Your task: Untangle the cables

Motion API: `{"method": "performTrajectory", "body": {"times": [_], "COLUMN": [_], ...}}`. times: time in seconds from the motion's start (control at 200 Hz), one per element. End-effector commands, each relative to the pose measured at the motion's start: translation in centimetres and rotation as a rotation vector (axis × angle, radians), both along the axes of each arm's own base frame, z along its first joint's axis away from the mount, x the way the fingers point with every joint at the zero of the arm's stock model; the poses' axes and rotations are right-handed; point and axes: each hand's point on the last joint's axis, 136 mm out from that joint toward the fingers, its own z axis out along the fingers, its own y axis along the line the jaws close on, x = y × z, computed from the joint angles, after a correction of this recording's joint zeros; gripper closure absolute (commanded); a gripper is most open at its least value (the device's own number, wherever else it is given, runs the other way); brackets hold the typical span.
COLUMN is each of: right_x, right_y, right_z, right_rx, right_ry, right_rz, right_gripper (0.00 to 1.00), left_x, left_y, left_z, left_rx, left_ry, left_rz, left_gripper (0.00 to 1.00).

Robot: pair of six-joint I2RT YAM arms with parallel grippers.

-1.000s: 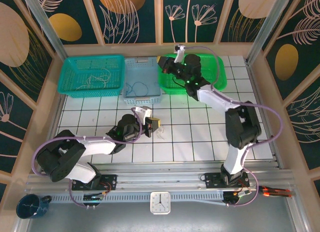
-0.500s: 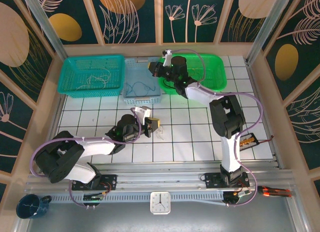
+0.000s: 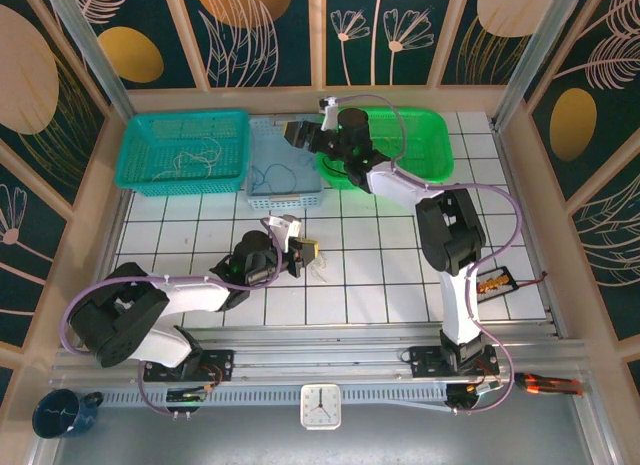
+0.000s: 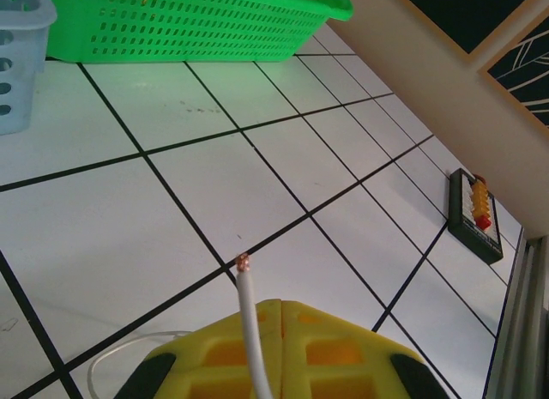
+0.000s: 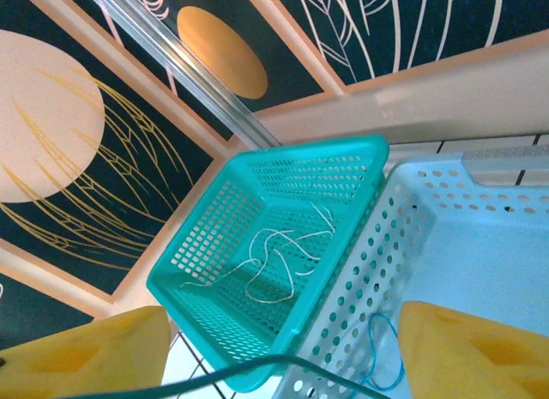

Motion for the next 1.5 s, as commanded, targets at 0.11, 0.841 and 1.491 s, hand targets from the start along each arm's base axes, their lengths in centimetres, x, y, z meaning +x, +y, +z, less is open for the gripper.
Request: {"method": "performTrajectory", "body": {"times": [0.11, 0.841, 1.491], "right_x": [-2.7, -2.3, -2.3], "right_y": [-1.4, 1.6, 0.4], "right_z": [5.4, -5.7, 5.5], "right_rx": [0.018, -0.218, -0.096], "right_ry": [-0.109, 0.022, -0.137], "right_rz": [0.016, 0.043, 0.008], "right_gripper": [0.24, 0.24, 0.24], "left_x": [0.4, 0.6, 1.2], "left_y": [-0.1, 0.2, 0.4], "left_z": [1.2, 1.6, 2.0], "left_rx": [-0.034, -0.058, -0.034], "left_ry": [-0.011, -0.01, -0.04], "left_rz": [0.017, 0.045, 0.071], "left_gripper": [1.0, 1.0, 0.26]}}
